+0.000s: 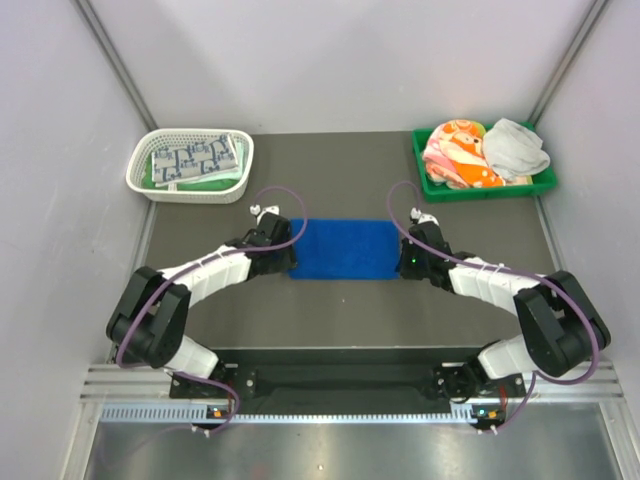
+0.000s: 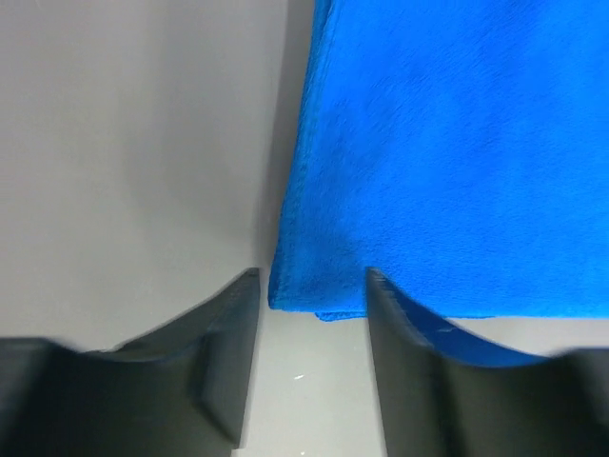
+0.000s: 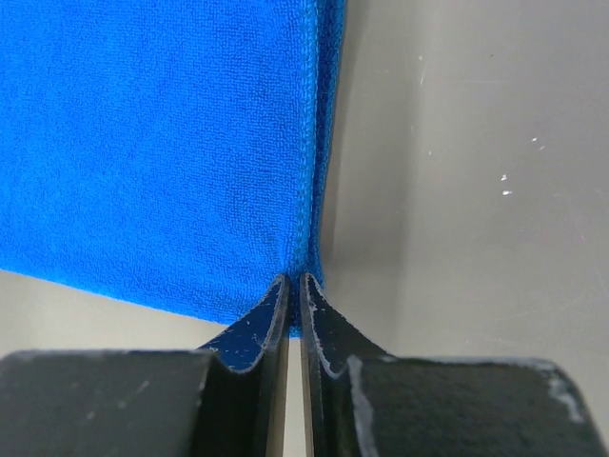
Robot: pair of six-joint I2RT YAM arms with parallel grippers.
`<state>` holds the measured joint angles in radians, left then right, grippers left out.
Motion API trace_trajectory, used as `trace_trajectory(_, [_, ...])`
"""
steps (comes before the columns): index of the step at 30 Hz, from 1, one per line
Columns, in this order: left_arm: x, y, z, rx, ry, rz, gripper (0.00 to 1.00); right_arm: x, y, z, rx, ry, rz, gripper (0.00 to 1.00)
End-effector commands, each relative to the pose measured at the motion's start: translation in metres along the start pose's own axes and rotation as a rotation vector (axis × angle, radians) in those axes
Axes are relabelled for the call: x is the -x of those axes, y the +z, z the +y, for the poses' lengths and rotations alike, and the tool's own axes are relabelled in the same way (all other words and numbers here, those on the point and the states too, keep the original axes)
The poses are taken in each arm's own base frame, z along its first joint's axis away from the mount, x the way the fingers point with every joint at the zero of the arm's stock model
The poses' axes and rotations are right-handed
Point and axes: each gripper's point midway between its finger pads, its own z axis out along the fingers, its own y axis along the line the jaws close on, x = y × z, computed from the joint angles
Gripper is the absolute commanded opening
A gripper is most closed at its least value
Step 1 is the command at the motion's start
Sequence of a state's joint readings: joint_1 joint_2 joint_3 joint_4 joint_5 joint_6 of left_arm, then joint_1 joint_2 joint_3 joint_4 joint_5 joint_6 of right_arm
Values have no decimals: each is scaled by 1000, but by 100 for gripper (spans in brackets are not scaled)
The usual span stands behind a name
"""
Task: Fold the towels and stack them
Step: Fold the towel, then neatly place the folded towel into the bin
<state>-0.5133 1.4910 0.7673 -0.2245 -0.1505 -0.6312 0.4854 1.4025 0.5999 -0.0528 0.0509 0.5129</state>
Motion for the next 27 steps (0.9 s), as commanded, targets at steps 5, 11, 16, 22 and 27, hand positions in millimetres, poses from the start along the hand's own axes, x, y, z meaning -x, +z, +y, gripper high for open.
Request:
trace_trajectory(5, [57,-10,-4,-40,-85,-58,65,8,1,-14,-45,23,-19,6])
trace_trajectory(11, [51,19,-18,-203,-140,107,65,13,2,-21,-60,47,-12,5])
trace_trajectory(16, [31,30,-27,-285,-147,212,66,19,1,-27,-68,61,-22,6])
trace_trajectory(22, [1,46,-24,-274,-152,307,67,25,-1,-29,-49,82,-35,6])
trace_trajectory(27, [-21,54,-14,-164,-121,328,63,30,-3,-28,-34,91,-48,6])
